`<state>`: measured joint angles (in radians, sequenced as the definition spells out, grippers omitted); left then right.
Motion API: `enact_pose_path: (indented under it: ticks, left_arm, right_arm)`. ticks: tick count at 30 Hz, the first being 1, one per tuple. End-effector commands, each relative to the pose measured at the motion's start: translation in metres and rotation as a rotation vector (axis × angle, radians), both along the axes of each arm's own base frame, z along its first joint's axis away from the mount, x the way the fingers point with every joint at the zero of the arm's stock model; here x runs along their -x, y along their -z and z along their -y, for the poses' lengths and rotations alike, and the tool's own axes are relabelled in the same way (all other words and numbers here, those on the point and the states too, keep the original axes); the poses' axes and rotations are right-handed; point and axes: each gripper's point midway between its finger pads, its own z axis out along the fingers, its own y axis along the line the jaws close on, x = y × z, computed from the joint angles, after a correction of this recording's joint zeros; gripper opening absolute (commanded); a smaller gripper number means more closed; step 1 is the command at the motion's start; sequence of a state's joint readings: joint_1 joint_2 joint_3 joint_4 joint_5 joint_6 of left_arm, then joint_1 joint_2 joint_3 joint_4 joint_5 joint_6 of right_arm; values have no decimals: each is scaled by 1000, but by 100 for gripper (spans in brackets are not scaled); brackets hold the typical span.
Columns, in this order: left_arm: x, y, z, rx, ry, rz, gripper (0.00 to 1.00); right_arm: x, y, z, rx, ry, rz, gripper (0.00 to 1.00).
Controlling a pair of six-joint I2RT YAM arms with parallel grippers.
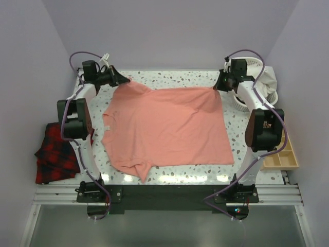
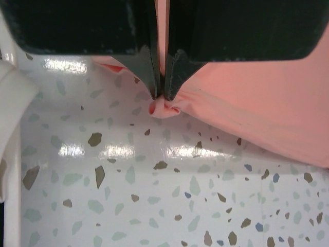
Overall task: Fold and stack the t-shirts
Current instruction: Fold the flattened tshirt in 1/3 of the way
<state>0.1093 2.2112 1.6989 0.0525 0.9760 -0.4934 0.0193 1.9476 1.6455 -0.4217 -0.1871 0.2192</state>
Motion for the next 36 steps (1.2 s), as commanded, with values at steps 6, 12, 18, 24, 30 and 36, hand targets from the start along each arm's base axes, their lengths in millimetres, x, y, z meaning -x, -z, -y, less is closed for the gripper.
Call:
enact_pose_path:
  ticks: [6,12,18,24,30,36]
  left_arm:
    - [73,-14,-12,-151,-104,-47,0]
    - [98,-9,-32,-284,-192,-88,0]
    - [123,20,-40,-329,-249,-201,0]
    - [151,53,-48,-377,-304,-312,0]
    - [170,63,-57,-433,-333,-372,0]
    - [190,70,-63,-481,-350,-401,0]
  right_arm:
    - [48,8,13,19,90,-75,0]
    - [69,12,30,65,199,-103,0]
    - [90,34,38,99,239,-194,0]
    - [104,54,30,74,231,-250,0]
    - [129,69,24,62,218,-299,2]
    - [145,74,29,88,236,-310,9]
